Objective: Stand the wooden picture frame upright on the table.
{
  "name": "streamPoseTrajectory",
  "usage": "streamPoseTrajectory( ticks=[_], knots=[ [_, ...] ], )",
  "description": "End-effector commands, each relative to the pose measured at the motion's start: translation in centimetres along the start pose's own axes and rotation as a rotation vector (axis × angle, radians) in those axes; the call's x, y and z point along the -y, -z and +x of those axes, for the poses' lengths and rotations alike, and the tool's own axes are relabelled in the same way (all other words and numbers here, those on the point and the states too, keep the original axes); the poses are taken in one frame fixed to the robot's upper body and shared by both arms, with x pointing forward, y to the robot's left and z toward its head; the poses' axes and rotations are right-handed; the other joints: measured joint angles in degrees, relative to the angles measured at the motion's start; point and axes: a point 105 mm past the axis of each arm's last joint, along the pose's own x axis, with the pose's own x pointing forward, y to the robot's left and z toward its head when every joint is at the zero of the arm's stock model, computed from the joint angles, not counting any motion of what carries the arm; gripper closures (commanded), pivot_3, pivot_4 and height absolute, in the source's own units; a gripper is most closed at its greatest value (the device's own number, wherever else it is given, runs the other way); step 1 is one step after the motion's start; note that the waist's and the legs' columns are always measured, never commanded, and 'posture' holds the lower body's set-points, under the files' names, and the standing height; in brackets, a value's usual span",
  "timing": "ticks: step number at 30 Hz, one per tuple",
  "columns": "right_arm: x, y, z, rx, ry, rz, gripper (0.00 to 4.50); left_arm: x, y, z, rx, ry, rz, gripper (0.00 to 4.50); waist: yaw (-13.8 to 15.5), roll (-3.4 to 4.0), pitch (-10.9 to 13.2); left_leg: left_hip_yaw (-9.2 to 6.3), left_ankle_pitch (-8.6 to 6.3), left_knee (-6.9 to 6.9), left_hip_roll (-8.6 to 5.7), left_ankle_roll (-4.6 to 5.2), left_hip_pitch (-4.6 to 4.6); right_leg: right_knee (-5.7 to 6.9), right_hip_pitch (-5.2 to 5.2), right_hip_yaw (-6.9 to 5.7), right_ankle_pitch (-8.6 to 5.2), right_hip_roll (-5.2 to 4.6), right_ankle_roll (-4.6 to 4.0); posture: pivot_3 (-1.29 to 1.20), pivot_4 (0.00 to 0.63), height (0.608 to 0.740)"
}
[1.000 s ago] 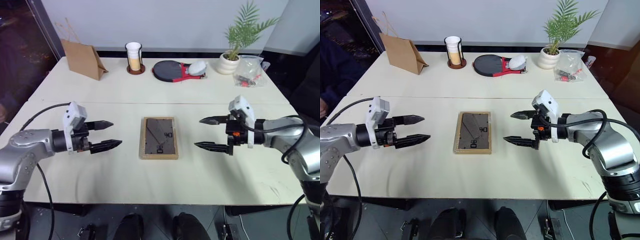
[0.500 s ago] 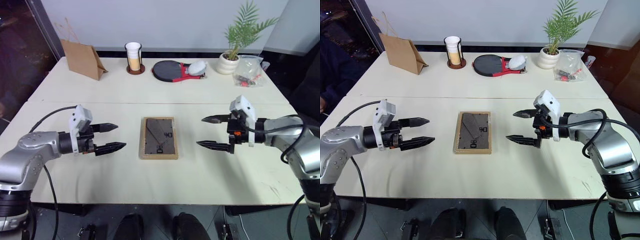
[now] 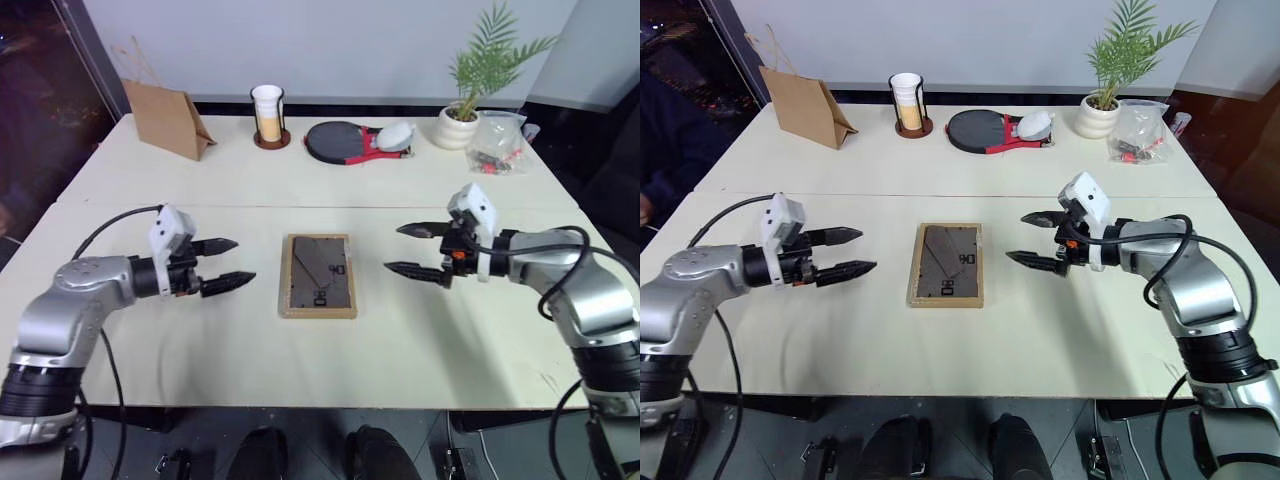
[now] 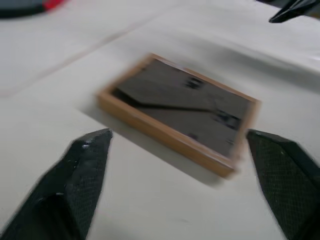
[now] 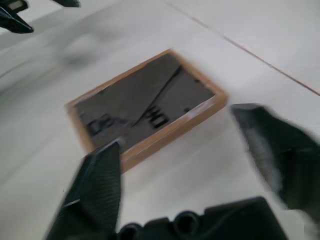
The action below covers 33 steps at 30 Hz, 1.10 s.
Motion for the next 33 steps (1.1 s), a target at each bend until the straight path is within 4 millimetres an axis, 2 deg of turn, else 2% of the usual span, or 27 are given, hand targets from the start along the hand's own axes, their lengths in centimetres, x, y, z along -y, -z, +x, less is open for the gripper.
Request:
streamPoseTrajectory(
  ticks=[1,4,5,8,14,23,28,33],
  knots=[
    [-0.2,1.1,0.9,-0.024,0.051,-0.006,2.88,0.6,0.9,1.2,-0.015,-0.045,0.077,2.32,0.0,0.0,0.0,0.0,-0.01,0.02,0.0,0.02,-0.04,-0.01,-0.02,0.0,0.0,0.0,0.0,0.0,0.15,0.74],
    [-0.5,2.6,1.8,-0.048,0.094,0.012,4.44,1.5,2.1,2.1,-0.023,-0.058,0.092,3.87,0.01,0.0,0.0,0.04,-0.05,0.02,0.0,0.08,-0.06,-0.02,-0.04,0.02,0.0,-0.04,0.01,0.0,0.15,0.74],
    [-0.6,3.2,2.0,-0.062,0.111,0.009,4.5,1.6,2.5,2.3,-0.023,-0.077,0.088,4.46,-0.02,0.0,0.0,0.04,-0.05,0.02,0.0,0.09,-0.08,-0.02,-0.06,0.02,0.0,-0.04,0.01,0.0,0.15,0.74],
    [-1.2,4.5,3.0,-0.097,0.157,0.014,4.5,2.2,4.0,3.1,-0.038,-0.122,0.083,4.46,-0.06,0.01,-0.01,0.06,-0.05,0.08,0.01,0.09,-0.08,0.02,-0.07,0.03,0.01,-0.06,0.02,0.0,0.15,0.74],
    [-3.5,5.5,4.3,-0.111,0.118,0.074,4.5,4.0,5.3,4.0,-0.031,-0.118,0.035,4.46,-0.03,0.02,-0.01,0.07,-0.06,0.08,0.01,0.09,-0.03,0.03,-0.03,0.04,0.03,-0.07,0.05,0.0,0.15,0.74],
    [-6.5,5.1,4.6,-0.114,-0.009,0.095,4.5,6.3,5.3,4.8,-0.027,-0.049,-0.021,4.46,-0.04,0.02,-0.02,0.05,-0.06,0.08,0.01,0.09,-0.01,0.02,0.02,0.03,0.03,-0.07,0.05,0.0,0.15,0.74],
    [-8.2,4.7,4.5,-0.109,-0.074,0.118,4.5,7.0,5.7,4.4,-0.057,-0.019,-0.027,4.46,-0.15,0.02,-0.02,0.04,-0.07,0.08,0.01,0.11,0.0,0.01,0.02,0.02,0.03,-0.08,0.05,0.0,0.15,0.74],
    [-8.9,4.3,4.4,-0.102,-0.092,0.139,4.5,7.2,5.7,4.0,-0.071,-0.003,-0.033,4.46,-0.1,0.02,-0.02,0.03,-0.07,0.08,0.01,0.11,0.01,0.02,0.03,0.02,0.03,-0.06,0.05,0.0,0.15,0.74]
  ],
)
